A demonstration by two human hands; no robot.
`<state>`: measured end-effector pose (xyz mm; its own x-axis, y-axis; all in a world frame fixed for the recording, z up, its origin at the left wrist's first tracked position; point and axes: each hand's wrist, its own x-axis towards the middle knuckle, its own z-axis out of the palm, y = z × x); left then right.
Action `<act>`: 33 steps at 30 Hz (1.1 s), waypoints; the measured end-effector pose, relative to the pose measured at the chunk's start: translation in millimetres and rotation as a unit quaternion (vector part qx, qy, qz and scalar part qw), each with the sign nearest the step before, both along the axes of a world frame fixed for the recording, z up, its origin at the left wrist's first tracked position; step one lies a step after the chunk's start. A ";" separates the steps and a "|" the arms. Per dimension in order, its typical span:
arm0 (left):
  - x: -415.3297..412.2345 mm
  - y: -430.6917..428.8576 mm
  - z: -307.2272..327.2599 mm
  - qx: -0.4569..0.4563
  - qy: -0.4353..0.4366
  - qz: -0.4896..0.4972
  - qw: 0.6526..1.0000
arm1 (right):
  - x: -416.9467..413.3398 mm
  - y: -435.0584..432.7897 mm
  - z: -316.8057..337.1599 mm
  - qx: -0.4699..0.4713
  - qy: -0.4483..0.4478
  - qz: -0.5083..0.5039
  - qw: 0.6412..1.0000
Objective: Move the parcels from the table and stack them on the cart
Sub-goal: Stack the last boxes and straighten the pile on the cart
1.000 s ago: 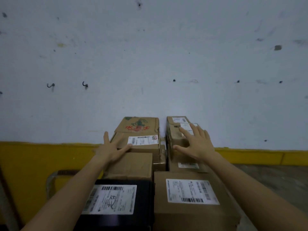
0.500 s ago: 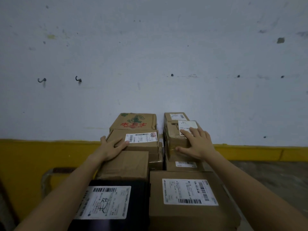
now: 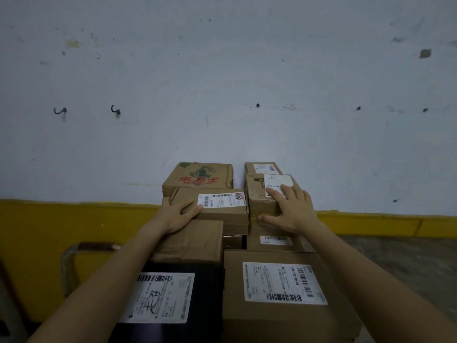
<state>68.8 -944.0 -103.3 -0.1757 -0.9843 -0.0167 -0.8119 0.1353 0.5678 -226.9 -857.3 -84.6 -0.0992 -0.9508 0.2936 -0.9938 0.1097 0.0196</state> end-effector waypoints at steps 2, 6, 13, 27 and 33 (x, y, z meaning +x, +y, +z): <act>-0.5 -0.5 0.4 0.004 0.004 0.000 1.000 | 1.2 -0.8 0.4 0.002 -0.003 -0.001 1.000; -0.3 1.1 3.5 0.002 -0.011 -0.001 1.000 | 0.5 -1.2 -0.6 0.002 -0.011 -0.002 1.000; -0.5 -12.1 19.4 -0.039 -0.129 0.025 0.991 | -2.4 -1.0 -2.5 -0.003 -0.019 0.002 1.000; -0.3 -93.3 22.4 0.008 -0.157 -0.004 0.988 | -5.2 -2.0 -9.5 -0.025 -0.004 0.001 1.000; -7.5 -100.8 21.3 -0.004 -0.186 -0.014 0.983 | -4.2 -1.3 -9.2 -0.029 -0.001 0.002 1.000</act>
<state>61.3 -1044.8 -82.0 -0.1861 -0.9795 -0.0771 -0.9588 0.1639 0.2320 -231.1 -858.6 -93.8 -0.0956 -0.9326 0.3480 -0.9943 0.1059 0.0106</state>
